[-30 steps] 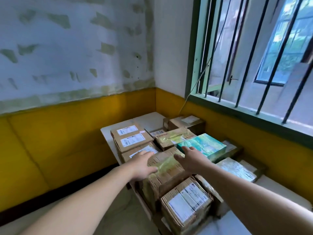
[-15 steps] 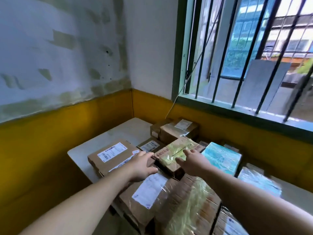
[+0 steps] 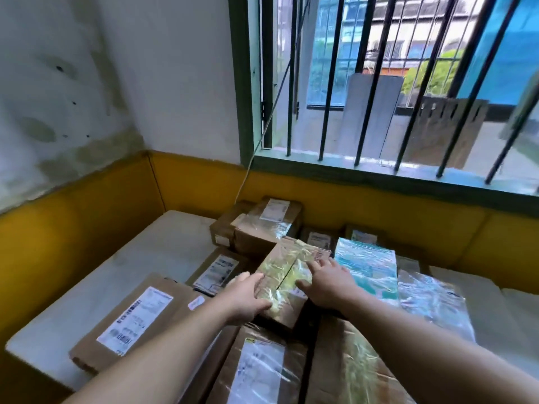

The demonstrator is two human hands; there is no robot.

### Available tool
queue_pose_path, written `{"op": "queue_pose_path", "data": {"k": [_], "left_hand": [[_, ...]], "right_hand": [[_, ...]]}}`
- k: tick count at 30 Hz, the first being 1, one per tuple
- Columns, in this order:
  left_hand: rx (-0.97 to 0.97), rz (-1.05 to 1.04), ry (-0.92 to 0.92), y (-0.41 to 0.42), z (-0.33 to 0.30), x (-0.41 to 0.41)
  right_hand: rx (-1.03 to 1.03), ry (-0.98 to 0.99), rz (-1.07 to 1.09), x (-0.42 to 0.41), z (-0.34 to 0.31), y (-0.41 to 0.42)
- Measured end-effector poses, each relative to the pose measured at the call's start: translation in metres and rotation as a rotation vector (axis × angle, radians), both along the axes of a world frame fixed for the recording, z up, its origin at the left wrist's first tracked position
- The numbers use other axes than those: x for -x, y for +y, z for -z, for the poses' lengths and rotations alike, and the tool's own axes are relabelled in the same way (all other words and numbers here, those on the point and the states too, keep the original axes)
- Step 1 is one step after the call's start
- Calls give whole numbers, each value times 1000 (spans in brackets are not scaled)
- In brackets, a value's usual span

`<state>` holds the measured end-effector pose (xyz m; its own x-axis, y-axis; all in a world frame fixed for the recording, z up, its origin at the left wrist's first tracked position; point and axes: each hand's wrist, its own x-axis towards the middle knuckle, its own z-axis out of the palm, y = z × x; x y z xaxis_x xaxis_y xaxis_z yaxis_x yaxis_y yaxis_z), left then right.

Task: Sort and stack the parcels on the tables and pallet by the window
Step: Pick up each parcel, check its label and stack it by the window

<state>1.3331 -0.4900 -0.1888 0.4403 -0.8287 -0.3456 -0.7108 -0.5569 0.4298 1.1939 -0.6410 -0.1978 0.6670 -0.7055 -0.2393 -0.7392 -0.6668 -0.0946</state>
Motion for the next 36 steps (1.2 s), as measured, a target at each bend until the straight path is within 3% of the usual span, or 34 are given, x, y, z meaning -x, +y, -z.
{"op": "queue_pose_path", "data": {"k": [7, 13, 19, 26, 30, 36], "left_hand": [[-1, -12, 124, -48, 21, -34], [-13, -9, 266, -70, 41, -46], [103, -35, 403, -81, 49, -59], [351, 21, 485, -72, 15, -62], [528, 124, 468, -58, -19, -71], [711, 354, 652, -34, -59, -69]], "right_hand": [[52, 192, 118, -31, 4, -31], [18, 150, 222, -49, 10, -31], [-71, -126, 405, -50, 11, -29], [-127, -629, 547, -60, -28, -4], [-69, -801, 571, -62, -54, 17], [-3, -1161, 631, -37, -79, 47]]}}
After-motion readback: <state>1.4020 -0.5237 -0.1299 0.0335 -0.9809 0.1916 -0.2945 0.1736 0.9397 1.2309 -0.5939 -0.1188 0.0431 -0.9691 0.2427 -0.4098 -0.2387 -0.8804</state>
